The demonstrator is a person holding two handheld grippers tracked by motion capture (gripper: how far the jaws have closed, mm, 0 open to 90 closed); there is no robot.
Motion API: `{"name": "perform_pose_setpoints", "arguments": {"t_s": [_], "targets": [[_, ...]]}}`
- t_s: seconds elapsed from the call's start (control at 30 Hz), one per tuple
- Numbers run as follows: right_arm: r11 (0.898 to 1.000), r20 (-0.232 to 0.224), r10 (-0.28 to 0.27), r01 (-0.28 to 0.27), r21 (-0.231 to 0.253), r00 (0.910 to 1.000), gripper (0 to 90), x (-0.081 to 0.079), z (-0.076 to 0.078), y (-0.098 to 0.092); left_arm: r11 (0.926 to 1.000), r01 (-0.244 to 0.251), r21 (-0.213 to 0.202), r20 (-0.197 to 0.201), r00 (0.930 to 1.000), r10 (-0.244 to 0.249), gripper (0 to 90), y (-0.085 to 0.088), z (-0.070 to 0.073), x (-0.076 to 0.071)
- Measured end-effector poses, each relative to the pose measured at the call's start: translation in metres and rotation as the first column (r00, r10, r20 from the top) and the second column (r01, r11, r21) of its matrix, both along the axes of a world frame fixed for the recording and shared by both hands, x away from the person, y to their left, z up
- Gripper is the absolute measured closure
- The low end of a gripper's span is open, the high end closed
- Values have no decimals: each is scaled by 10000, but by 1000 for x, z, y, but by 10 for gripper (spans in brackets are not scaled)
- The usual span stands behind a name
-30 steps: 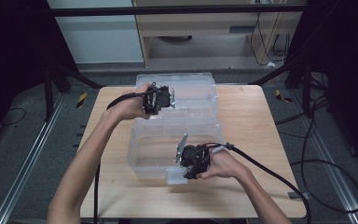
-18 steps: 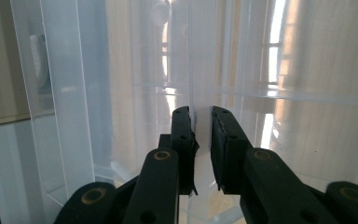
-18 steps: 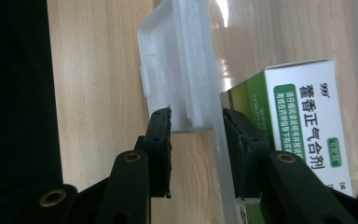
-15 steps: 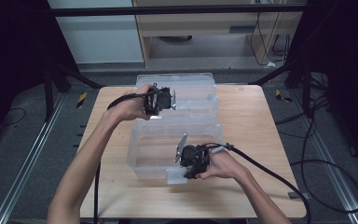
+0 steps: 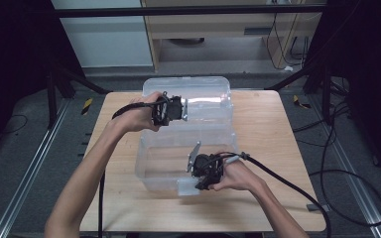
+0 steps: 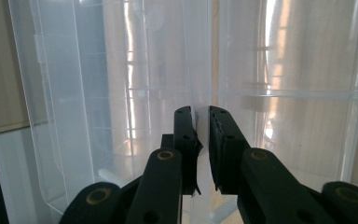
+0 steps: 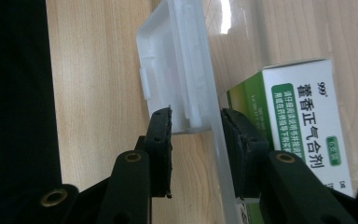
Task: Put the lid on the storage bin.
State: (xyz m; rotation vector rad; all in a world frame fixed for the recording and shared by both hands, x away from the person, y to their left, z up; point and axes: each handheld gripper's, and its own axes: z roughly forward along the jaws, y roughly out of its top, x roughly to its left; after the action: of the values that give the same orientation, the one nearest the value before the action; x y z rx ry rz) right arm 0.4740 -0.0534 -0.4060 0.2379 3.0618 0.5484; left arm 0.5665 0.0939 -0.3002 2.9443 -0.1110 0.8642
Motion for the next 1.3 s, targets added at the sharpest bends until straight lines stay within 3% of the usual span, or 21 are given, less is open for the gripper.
{"name": "perform_pose_setpoints", "arguments": {"t_s": [0.17,0.23,0.27,0.33,0.53,1.3], "targets": [[10000,-17,-35,35,21,10000,648,0,0,0,9996,75,-261,175,9998,-71,818,3,0,-11],[10000,11,-19,19,42,10000,647,0,-1,0,9995,195,-266,318,9993,-187,818,3,1,-16],[10000,18,-8,8,24,10000,647,0,-1,0,9995,301,-49,395,9988,-299,818,3,3,-17],[10000,26,-37,36,31,10000,647,0,-1,0,9996,97,-248,263,9996,-90,818,5,1,-23],[9999,5,11,-11,106,10000,647,0,-1,-1,9987,433,-286,548,9976,-417,819,9,2,-33],[9999,119,60,-62,157,9999,644,-3,-1,-2,9981,433,-447,997,9943,-387,820,11,-6,-67]]}}
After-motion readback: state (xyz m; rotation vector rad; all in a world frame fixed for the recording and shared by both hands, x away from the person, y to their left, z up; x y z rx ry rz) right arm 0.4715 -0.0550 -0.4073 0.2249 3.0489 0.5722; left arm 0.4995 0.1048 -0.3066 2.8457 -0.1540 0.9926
